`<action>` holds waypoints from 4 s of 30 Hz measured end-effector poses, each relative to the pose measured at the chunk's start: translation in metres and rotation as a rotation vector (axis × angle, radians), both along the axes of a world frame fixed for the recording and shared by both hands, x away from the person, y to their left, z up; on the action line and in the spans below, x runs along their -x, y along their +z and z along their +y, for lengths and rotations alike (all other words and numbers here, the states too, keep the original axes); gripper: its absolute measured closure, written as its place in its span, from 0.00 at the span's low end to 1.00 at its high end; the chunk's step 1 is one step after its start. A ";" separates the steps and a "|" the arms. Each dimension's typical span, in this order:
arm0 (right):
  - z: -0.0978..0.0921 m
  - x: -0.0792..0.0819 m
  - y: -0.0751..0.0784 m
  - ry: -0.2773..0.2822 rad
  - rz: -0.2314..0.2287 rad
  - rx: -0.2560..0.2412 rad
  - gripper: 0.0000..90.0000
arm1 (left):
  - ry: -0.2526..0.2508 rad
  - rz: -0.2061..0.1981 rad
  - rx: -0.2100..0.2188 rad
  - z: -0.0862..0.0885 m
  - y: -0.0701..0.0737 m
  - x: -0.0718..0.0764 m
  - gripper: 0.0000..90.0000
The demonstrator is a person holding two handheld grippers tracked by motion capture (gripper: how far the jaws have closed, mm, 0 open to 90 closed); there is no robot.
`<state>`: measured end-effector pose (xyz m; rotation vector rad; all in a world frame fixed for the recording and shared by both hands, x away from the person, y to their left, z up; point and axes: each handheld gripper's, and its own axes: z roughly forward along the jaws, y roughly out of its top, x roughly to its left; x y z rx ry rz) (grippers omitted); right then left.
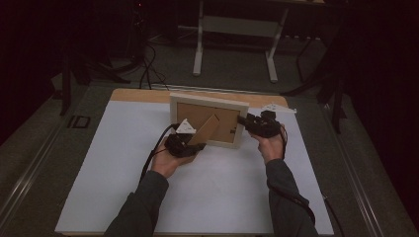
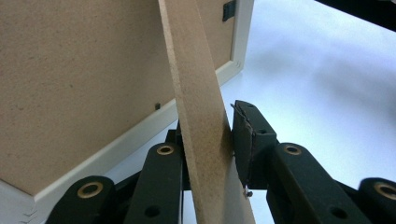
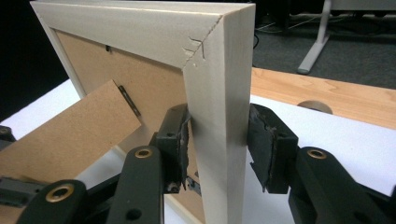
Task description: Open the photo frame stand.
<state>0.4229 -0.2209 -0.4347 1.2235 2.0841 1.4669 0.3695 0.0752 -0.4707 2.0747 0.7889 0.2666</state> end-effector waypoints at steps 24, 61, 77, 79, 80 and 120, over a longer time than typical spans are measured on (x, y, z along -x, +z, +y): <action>-0.004 0.007 -0.006 0.036 -0.024 -0.011 0.67 | 0.026 -0.022 0.032 0.015 0.014 0.005 0.84; 0.005 0.009 -0.005 0.057 -0.053 0.012 0.65 | 0.113 -0.058 -0.053 0.016 0.001 -0.003 0.86; 0.007 0.011 -0.003 0.086 -0.070 0.037 0.64 | 0.132 -0.047 0.006 0.012 -0.005 0.003 0.86; 0.007 0.011 -0.004 0.094 -0.069 0.029 0.63 | 0.129 -0.050 0.012 0.011 -0.006 0.007 0.86; 0.006 0.011 -0.005 0.096 -0.067 0.028 0.63 | 0.128 -0.051 0.014 0.010 -0.006 0.008 0.86; -0.002 0.024 -0.020 0.097 -0.069 0.079 0.62 | 0.082 -0.045 0.002 -0.008 -0.029 0.031 0.90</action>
